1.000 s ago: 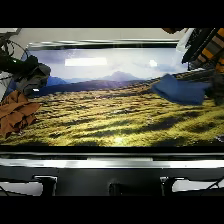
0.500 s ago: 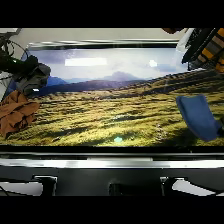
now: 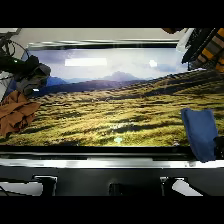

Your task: Fold the clothes and pants, and hang the long-sleeved shirts on hangers.

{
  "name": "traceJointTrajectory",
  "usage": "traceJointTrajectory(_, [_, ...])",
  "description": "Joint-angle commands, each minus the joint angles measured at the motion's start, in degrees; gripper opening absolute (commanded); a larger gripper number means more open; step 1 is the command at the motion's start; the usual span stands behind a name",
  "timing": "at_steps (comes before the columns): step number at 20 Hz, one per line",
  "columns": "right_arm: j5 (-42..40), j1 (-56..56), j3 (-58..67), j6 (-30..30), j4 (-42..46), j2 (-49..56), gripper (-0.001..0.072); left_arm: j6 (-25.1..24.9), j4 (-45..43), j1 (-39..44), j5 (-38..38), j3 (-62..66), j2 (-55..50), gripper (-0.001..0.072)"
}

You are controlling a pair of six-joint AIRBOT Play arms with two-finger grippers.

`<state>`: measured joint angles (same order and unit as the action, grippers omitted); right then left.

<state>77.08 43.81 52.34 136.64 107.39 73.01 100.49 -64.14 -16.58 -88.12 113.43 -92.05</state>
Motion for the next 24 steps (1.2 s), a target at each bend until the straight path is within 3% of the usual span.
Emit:
traceJointTrajectory(1, [1.9,0.0,-1.1,0.2,3.6,-0.3,0.0183,0.0,0.0,0.4,0.0,0.0,0.0,0.0023])
traceJointTrajectory(2, [3.2,0.0,-0.9,-1.5,4.7,-0.4,0.0359,0.0,0.0,0.4,0.0,0.0,0.0,0.0052])
traceJointTrajectory(3, [3.5,0.0,-0.1,-4.3,4.7,-0.8,0.0535,0.0,0.0,0.4,0.0,0.0,0.0,0.0139])
traceJointTrajectory(4, [3.5,-0.1,1.4,-6.2,4.6,-1.6,0.0655,0.0,0.0,0.3,0.0,0.0,0.0,0.0237])
traceJointTrajectory(6, [1.4,-0.1,6.6,-9.8,2.2,-4.5,0.0638,0.0,0.0,0.4,0.0,0.0,0.0,0.0276])
traceJointTrajectory(8, [-5.1,-0.2,11.2,-16.7,-11.1,-8.0,0.0323,-0.1,0.0,0.6,-0.2,0.0,0.0,0.0245])
traceJointTrajectory(9, [-9.4,-1.3,12.3,-21.7,-20.9,-9.4,0.0262,-0.3,0.0,1.0,-0.3,0.0,0.0,0.0211])
traceJointTrajectory(10, [-13.3,-4.2,12.8,-28.0,-31.0,-10.4,0.0121,-1.3,-0.3,1.6,-0.4,0.0,0.0,0.001])
traceJointTrajectory(11, [-16.3,-8.4,12.8,-33.4,-38.5,-11.0,0.0028,-1.8,-0.9,2.7,-0.6,-0.1,0.0,0.0019])
traceJointTrajectory(13, [-21.4,-22.2,12.8,-39.7,-42.6,-10.9,0.0028,-4.4,-3.8,6.6,-1.3,-1.6,0.6,0.0018])
traceJointTrajectory(16, [-25.4,-44.5,12.8,-40.2,-37.0,-8.8,0.0027,-6.0,-13.7,14.4,0.0,-9.0,3.5,0.0017])
traceJointTrajectory(18, [-24.5,-56.6,12.8,-39.8,-33.8,-5.9,0.0027,-5.6,-16.1,18.0,5.2,-17.6,7.4,0.0017])
traceJointTrajectory(21, [-23.6,-66.9,12.8,-37.7,-30.1,-2.0,0.0027,-3.9,-15.4,19.3,13.3,-31.4,14.7,0.0017])
traceJointTrajectory(24, [-23.6,-69.0,12.8,-37.6,-28.7,-0.2,0.0027,-4.5,-16.7,18.9,14.2,-39.3,19.2,0.002])
